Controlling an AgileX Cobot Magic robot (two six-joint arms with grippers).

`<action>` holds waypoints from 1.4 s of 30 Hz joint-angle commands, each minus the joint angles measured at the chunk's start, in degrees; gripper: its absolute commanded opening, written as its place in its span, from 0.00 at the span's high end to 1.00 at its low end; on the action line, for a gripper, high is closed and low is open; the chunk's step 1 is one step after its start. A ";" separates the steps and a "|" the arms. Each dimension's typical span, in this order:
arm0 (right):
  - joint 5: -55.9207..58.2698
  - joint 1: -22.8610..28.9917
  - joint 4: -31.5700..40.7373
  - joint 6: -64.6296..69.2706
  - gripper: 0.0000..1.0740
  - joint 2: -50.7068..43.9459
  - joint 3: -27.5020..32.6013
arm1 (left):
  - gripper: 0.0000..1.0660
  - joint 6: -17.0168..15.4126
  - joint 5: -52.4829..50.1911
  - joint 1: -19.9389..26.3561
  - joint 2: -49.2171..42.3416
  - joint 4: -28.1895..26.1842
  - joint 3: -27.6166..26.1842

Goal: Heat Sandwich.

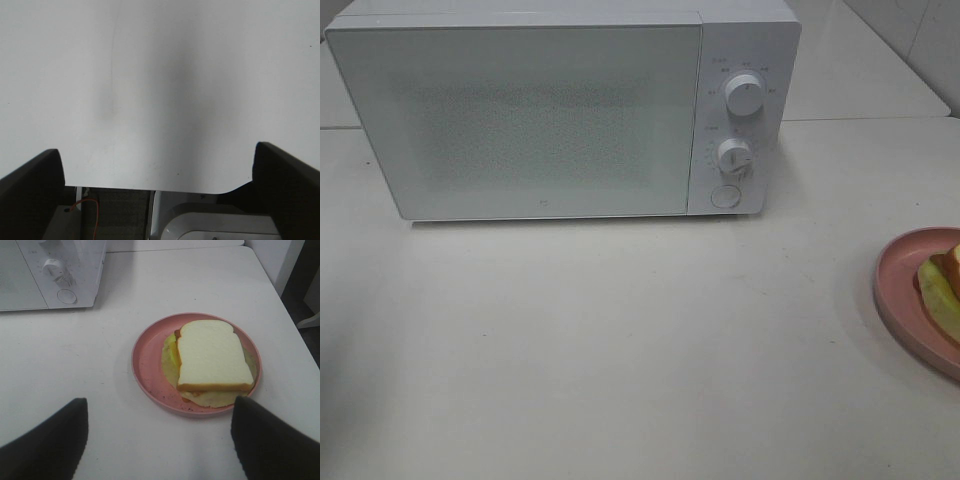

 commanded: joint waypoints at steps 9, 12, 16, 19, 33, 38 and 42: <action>-0.52 -0.46 -0.23 -0.06 0.29 -1.60 0.06 | 0.09 -0.80 -0.63 0.23 -19.02 2.81 5.27; -0.52 -0.46 -0.23 -0.06 0.30 -1.60 0.06 | 0.09 -0.74 -1.55 0.23 -25.21 3.72 7.05; -0.52 -0.46 -0.23 -0.06 0.30 -1.60 0.06 | 0.09 -0.74 -0.40 0.23 -34.61 4.64 8.42; -0.52 -0.46 -0.23 -0.06 0.30 -1.60 0.06 | 0.09 -0.74 1.03 0.11 -37.36 4.64 8.42; -0.52 -0.46 -0.23 -0.06 0.30 -1.60 0.06 | 0.09 -0.80 2.23 0.06 -46.87 3.78 12.72; -0.52 -0.46 -0.23 -0.06 0.30 -1.60 0.06 | 0.09 -0.80 2.23 0.06 -47.27 3.78 12.72; -0.52 -0.46 -0.23 -0.06 0.30 -1.60 0.06 | 0.09 -0.80 2.23 0.06 -50.19 3.84 12.72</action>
